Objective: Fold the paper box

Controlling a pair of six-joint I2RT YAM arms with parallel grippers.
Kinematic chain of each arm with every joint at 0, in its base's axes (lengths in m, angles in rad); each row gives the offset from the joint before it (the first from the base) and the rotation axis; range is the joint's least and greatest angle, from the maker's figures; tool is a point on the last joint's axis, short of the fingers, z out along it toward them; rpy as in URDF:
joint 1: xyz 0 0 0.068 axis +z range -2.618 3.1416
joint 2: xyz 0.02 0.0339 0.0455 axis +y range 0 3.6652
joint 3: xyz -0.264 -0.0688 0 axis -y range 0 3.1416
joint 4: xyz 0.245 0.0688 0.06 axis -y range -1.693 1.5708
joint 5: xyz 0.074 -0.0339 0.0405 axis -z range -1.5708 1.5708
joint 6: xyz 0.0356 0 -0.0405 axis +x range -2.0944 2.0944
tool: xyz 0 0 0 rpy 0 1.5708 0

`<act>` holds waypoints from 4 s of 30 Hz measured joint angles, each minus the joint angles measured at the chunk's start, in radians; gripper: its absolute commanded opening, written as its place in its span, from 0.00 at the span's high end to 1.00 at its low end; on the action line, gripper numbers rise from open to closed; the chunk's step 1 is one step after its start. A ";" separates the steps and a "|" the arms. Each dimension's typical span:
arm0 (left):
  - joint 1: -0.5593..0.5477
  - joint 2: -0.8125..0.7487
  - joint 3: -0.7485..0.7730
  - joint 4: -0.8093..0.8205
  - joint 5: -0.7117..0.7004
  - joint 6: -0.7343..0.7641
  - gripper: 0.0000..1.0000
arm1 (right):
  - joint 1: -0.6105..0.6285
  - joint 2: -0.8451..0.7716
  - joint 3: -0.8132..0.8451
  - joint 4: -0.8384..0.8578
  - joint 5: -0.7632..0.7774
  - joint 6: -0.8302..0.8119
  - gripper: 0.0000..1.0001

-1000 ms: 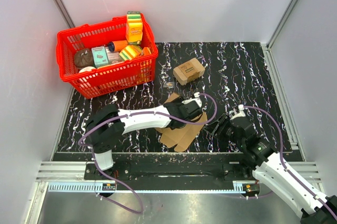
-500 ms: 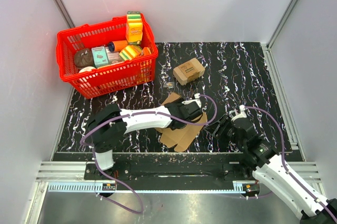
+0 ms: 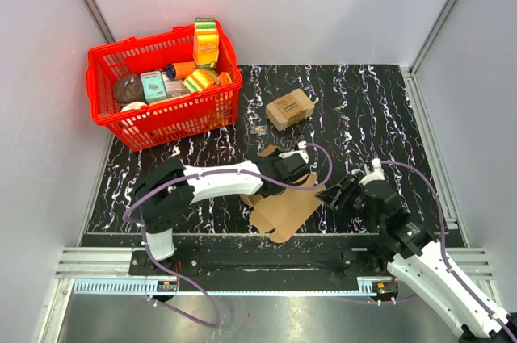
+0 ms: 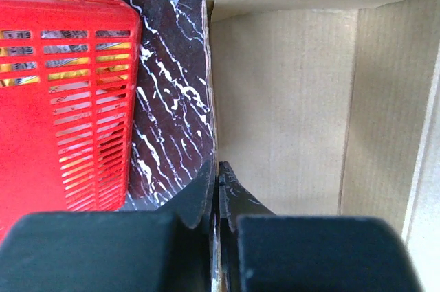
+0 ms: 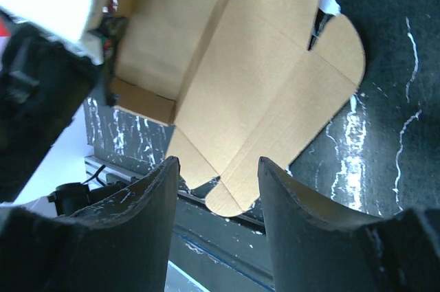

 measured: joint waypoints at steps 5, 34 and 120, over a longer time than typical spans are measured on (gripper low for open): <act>0.042 -0.006 -0.003 0.027 0.095 -0.014 1.00 | 0.000 -0.035 0.098 -0.051 0.015 -0.044 0.43; 0.220 -0.144 -0.251 0.323 0.492 -0.359 1.00 | 0.000 0.101 0.220 -0.109 0.096 -0.051 0.31; 0.220 -0.145 -0.256 0.338 0.482 -0.371 0.72 | 0.000 0.440 0.201 0.150 -0.018 -0.056 0.91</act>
